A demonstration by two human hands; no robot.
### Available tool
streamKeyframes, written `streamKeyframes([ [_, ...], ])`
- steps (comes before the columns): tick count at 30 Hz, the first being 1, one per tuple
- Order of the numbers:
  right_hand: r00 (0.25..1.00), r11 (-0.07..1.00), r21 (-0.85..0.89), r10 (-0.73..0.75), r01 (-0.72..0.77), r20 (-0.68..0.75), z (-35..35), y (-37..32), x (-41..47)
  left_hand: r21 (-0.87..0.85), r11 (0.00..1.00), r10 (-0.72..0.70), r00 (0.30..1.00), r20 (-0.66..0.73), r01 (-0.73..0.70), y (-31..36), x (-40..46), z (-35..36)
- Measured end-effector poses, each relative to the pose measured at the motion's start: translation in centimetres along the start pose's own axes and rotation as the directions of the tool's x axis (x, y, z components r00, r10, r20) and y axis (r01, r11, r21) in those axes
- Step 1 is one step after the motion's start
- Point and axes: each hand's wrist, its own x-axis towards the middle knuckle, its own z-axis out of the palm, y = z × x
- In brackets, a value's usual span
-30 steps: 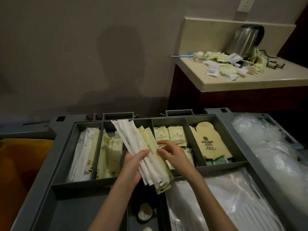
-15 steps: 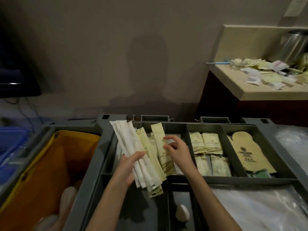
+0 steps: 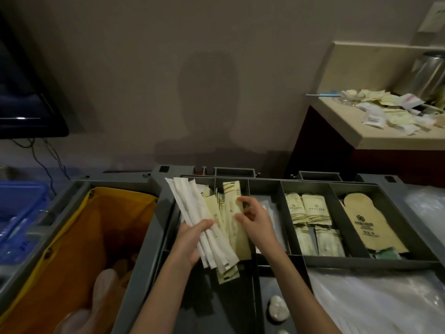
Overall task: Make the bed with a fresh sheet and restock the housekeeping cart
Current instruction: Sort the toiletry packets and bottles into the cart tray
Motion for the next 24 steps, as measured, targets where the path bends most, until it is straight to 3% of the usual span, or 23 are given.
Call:
streamKeyframes([
  [2, 0.999, 1.000, 0.005, 0.023, -0.023, -0.032, -0.8, 0.2, 0.8, -0.004, 1.000, -0.004, 1.000, -0.020, 0.004, 0.4, 0.1, -0.7],
  [6, 0.999, 0.991, -0.131, -0.002, 0.008, 0.052, -0.5, -0.1, 1.4, -0.039, 0.999, 0.018, 1.000, -0.022, -0.019, 0.8, 0.4, -1.2],
  [9, 0.995, 0.993, -0.093, -0.070, 0.077, 0.073, 1.2, -0.3, 0.5, -0.029, 0.999, 0.017, 1.000, -0.019, -0.018, 0.5, 0.4, -0.7],
  [12, 0.992, 0.999, -0.027, -0.042, 0.046, 0.116, 2.5, -0.3, -0.5, -0.023, 0.999, 0.027, 0.999, -0.017, -0.028, 0.1, 0.3, -0.2],
  [18, 0.997, 0.999, -0.028, 0.022, -0.020, 0.067, 2.1, -0.2, -0.3, -0.027, 0.999, 0.034, 0.999, -0.019, -0.034, -0.1, -0.1, -0.5],
  [24, 0.994, 0.998, -0.062, 0.006, -0.012, -0.105, 0.3, -0.3, 1.8, -0.025, 0.999, 0.042, 0.998, -0.055, -0.044, 0.6, 0.0, -1.1],
])
